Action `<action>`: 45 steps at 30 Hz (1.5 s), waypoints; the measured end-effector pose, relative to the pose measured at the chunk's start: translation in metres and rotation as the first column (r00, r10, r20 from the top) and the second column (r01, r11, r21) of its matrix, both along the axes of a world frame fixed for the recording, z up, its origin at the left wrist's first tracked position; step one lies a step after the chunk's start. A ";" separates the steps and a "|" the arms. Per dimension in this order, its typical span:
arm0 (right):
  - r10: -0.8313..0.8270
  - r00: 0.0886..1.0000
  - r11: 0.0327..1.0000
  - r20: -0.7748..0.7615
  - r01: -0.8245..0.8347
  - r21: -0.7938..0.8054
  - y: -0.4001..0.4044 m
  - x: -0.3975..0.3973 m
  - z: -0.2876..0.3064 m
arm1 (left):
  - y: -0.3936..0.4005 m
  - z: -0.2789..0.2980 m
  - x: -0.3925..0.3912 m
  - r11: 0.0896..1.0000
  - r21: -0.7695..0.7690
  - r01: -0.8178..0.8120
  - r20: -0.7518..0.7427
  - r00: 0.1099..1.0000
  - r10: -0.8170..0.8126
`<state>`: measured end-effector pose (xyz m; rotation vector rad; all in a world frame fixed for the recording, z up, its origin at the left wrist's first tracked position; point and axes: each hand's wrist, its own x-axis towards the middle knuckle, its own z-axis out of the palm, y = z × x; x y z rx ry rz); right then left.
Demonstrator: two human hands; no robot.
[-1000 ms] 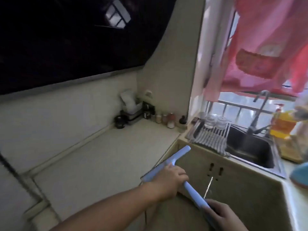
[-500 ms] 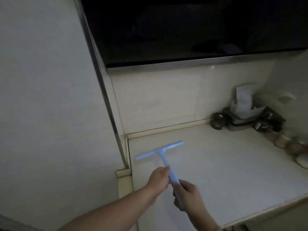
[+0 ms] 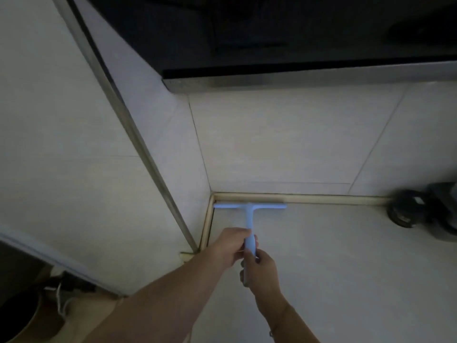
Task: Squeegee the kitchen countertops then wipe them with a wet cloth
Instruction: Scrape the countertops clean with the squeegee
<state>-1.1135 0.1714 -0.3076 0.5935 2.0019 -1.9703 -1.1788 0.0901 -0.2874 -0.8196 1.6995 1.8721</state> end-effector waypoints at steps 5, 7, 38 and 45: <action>0.001 0.992 0.992 0.126 0.015 -0.125 -0.009 -0.012 -0.017 | 0.004 -0.019 -0.018 0.999 -0.021 -0.045 0.025 0.999 0.046; -0.032 0.961 0.967 0.274 0.099 -0.235 -0.014 -0.019 -0.017 | 0.008 -0.021 -0.027 1.000 -0.012 -0.015 0.060 0.998 0.016; -0.067 0.909 0.992 0.412 0.106 -0.073 -0.036 0.104 -0.022 | -0.021 -0.051 0.068 0.958 0.245 0.150 0.271 0.938 -0.216; -0.043 0.919 0.993 0.392 0.083 -0.086 -0.031 0.118 -0.017 | -0.019 -0.046 0.084 0.956 0.248 0.153 0.222 0.952 -0.210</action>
